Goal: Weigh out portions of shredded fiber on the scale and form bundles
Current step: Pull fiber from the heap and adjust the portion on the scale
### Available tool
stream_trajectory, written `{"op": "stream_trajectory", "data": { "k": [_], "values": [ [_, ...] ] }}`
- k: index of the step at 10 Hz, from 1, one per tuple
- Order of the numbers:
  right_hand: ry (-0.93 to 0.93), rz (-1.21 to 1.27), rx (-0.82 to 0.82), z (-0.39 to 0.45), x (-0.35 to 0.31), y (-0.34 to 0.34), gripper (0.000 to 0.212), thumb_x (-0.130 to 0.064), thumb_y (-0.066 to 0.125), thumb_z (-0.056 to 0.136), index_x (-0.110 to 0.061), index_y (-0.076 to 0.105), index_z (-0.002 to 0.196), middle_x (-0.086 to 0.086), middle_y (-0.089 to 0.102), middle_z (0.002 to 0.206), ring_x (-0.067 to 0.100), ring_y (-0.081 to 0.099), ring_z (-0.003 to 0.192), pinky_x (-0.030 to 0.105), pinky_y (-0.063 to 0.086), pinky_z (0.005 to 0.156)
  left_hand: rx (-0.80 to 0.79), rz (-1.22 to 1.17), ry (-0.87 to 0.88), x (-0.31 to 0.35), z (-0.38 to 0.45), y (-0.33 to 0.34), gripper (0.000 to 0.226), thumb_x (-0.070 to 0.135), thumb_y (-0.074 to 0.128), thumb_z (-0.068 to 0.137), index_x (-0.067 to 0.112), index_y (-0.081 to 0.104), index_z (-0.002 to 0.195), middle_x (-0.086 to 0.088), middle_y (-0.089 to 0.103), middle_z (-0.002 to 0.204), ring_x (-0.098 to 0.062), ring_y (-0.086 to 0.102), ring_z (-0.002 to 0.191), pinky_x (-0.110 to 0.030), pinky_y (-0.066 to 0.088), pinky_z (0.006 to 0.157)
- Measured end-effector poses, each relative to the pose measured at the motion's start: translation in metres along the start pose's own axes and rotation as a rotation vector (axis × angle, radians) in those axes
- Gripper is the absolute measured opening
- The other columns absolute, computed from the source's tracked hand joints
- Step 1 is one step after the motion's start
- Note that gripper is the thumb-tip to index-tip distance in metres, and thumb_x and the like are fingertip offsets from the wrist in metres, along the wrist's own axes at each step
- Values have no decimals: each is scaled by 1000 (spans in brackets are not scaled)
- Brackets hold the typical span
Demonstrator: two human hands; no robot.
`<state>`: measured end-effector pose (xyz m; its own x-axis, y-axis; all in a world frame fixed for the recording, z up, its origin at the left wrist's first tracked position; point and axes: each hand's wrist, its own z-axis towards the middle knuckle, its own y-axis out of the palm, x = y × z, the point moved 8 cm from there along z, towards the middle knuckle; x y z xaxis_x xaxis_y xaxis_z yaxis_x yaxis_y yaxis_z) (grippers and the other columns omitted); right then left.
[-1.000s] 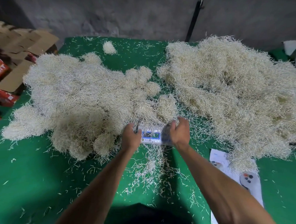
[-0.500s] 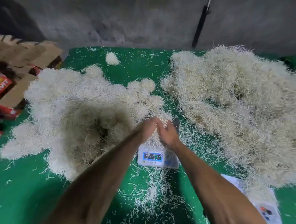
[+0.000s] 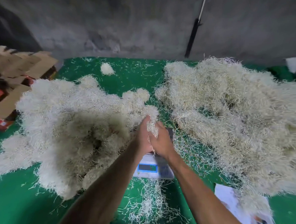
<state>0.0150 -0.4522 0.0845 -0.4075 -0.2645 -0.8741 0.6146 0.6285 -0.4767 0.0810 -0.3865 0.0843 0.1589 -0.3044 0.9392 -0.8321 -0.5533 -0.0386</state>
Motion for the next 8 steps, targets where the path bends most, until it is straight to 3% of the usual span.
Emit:
{"op": "stream_trajectory", "data": {
  "k": [1, 2, 3, 4, 5, 6, 7, 8],
  "values": [
    [-86, -102, 47, -20, -13, 8, 70, -65, 30, 97, -13, 71, 121, 9, 49, 152, 24, 38, 143, 44, 27, 122, 77, 2, -7, 10, -9, -15, 25, 22, 41, 109, 18, 62, 97, 13, 72, 78, -8, 65, 77, -8, 48, 60],
    [-74, 186, 346, -28, -34, -10, 45, -59, 53, 98, -18, 71, 92, -12, 58, 133, 5, 55, 123, 25, 39, 109, 146, -1, 28, 3, -17, -14, 23, 4, 43, 106, -1, 65, 111, -9, 68, 100, -16, 59, 89, -7, 46, 61],
    [-78, 154, 366, -18, -46, -23, 42, -56, 66, 92, -28, 58, 122, -14, 59, 127, 8, 56, 118, 24, 43, 100, -64, 89, -25, 0, -28, -1, 39, -1, 51, 101, -2, 49, 140, -13, 62, 130, -11, 54, 108, -22, 55, 89],
    [-25, 143, 196, -23, -40, -26, 54, -62, 57, 97, -28, 56, 139, -11, 66, 116, 4, 62, 96, 28, 52, 86, -70, -25, 108, 27, -37, -22, 31, 21, 66, 95, 6, 66, 122, -12, 75, 109, -14, 72, 100, -32, 59, 83],
    [-351, -39, 118, -51, -84, 11, 42, -47, 48, 103, -26, 57, 139, -16, 70, 112, -2, 67, 94, 23, 55, 86, 133, 175, 165, 21, -50, -64, 19, 48, 49, 104, 35, 63, 107, 21, 74, 97, 11, 69, 80, -12, 55, 65],
    [-594, -233, 103, -48, -134, 24, 44, -43, 39, 108, -26, 53, 145, -6, 54, 151, 9, 48, 140, 40, 35, 120, 44, 412, 130, 9, -57, -53, 43, 15, 70, 94, 28, 56, 133, 31, 64, 109, 11, 61, 106, -12, 50, 91],
    [-407, -228, 138, -28, -128, -16, 44, -37, 35, 111, -17, 60, 141, 3, 54, 151, 18, 50, 137, 49, 36, 119, -30, 38, -38, 27, -46, -45, 58, 23, 79, 84, 14, 53, 135, -2, 65, 127, -26, 62, 122, -31, 55, 97],
    [-533, -223, 27, -53, -134, 8, 48, -29, 27, 109, -16, 51, 149, 6, 45, 158, 18, 40, 146, 42, 26, 126, 188, 155, 109, 41, -46, -79, 28, 36, 38, 108, 25, 50, 131, 11, 62, 126, -11, 63, 110, -23, 55, 89]
  ]
}}
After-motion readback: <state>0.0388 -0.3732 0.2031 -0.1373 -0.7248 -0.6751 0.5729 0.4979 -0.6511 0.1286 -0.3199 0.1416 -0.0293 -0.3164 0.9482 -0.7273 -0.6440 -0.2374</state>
